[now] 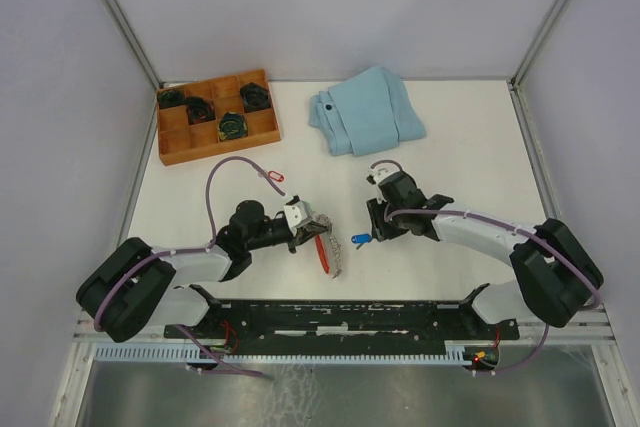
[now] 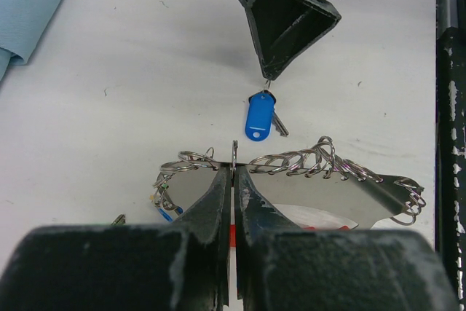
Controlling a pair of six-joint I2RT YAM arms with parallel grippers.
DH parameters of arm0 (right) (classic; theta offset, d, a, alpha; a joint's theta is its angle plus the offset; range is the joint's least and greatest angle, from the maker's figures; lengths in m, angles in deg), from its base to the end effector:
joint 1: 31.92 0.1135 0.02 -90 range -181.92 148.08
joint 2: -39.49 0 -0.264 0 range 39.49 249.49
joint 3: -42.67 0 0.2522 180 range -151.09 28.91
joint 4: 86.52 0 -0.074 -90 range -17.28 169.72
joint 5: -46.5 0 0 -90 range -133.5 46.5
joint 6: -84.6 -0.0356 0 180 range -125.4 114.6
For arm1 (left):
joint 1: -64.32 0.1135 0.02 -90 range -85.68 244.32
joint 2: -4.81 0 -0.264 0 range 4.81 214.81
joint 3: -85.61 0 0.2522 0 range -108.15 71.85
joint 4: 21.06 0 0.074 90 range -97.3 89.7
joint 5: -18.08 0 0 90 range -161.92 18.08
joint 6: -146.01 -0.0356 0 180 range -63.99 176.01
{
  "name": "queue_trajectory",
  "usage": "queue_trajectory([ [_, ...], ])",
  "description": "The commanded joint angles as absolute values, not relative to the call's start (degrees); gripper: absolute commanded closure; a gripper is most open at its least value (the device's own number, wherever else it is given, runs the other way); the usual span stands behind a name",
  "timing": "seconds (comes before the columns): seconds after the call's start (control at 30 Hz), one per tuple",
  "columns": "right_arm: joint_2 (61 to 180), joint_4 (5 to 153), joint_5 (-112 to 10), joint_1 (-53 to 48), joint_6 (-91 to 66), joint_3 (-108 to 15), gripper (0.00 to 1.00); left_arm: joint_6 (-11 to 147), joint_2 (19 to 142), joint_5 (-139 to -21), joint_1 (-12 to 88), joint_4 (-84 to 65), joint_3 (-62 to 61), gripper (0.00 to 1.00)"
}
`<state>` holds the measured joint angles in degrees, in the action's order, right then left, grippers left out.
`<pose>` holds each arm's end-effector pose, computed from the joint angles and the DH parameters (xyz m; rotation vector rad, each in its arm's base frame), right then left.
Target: Put the keys on the keyring
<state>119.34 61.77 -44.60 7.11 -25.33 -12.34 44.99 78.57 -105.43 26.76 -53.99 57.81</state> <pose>0.2037 0.1660 0.1760 -0.4409 2.5754 0.4082 0.1644 -0.1512 0.1623 1.1273 1.4559 -0.8515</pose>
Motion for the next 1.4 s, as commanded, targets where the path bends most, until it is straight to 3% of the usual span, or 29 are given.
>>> queue_trajectory([
  [0.0,120.52,70.43,-49.2,6.14,-23.03,-9.66,0.56,43.36,77.41,-106.81,27.05,-56.78,56.12,0.97],
  [0.5,123.69,75.69,-54.35,5.93,-21.67,-7.57,0.58,43.53,77.5,-107.86,27.07,-57.25,56.12,0.97],
  [0.87,120.58,73.42,-59.72,5.79,-21.66,-7.22,0.73,43.62,77.63,-108.06,27.05,-57.26,56.01,0.97],
  [1.37,120.59,74.04,-63.67,5.87,-21.66,-6.78,0.77,43.71,77.65,-108.21,27.05,-57.3,56.04,0.97],
])
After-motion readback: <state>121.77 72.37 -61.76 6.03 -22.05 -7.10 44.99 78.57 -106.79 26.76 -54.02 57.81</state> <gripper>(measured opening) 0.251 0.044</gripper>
